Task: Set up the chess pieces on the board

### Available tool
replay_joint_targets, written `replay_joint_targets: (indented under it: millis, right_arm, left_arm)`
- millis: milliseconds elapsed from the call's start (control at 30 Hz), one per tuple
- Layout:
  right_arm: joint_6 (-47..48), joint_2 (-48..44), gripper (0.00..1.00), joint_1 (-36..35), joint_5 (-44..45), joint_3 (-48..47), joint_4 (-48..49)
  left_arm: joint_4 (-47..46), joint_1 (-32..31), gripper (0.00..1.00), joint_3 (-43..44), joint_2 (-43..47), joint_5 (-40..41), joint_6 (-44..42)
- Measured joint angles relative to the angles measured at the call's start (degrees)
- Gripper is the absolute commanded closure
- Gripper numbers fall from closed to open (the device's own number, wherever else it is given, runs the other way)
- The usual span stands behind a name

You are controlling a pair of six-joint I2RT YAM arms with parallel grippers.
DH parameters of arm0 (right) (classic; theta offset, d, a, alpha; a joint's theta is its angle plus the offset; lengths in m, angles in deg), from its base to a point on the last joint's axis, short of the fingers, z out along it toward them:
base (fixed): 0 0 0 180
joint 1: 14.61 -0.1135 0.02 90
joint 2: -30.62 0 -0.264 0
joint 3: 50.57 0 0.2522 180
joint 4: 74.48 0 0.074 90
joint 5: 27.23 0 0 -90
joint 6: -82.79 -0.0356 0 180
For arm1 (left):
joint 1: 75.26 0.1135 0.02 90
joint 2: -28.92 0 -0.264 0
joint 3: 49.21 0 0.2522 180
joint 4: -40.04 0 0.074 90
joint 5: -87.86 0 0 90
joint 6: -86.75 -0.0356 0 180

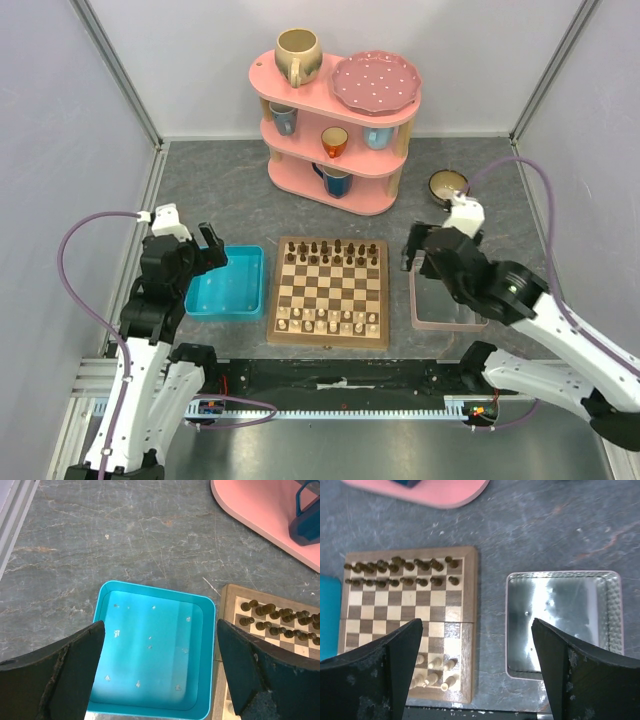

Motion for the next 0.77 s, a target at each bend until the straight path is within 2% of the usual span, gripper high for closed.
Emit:
replay_joint_targets:
  millis: [100,267,767]
  right_arm:
    - [-0.9,-7.2,0.02,0.1,3.7,2.8,0.0]
    - [-0.9,-13.7,0.02,0.2,8.3,3.5,0.2]
    - [0.0,-16.9,0.03,0.2,9.8,3.5,0.1]
  left_arm:
    - [1.3,0.0,0.01,0.0,2.1,0.4,0.0]
    - [1.9,0.0,0.01,0.0,6.2,0.4,0.0]
    - [2.7,0.0,0.01,0.0,7.1,0.6,0.0]
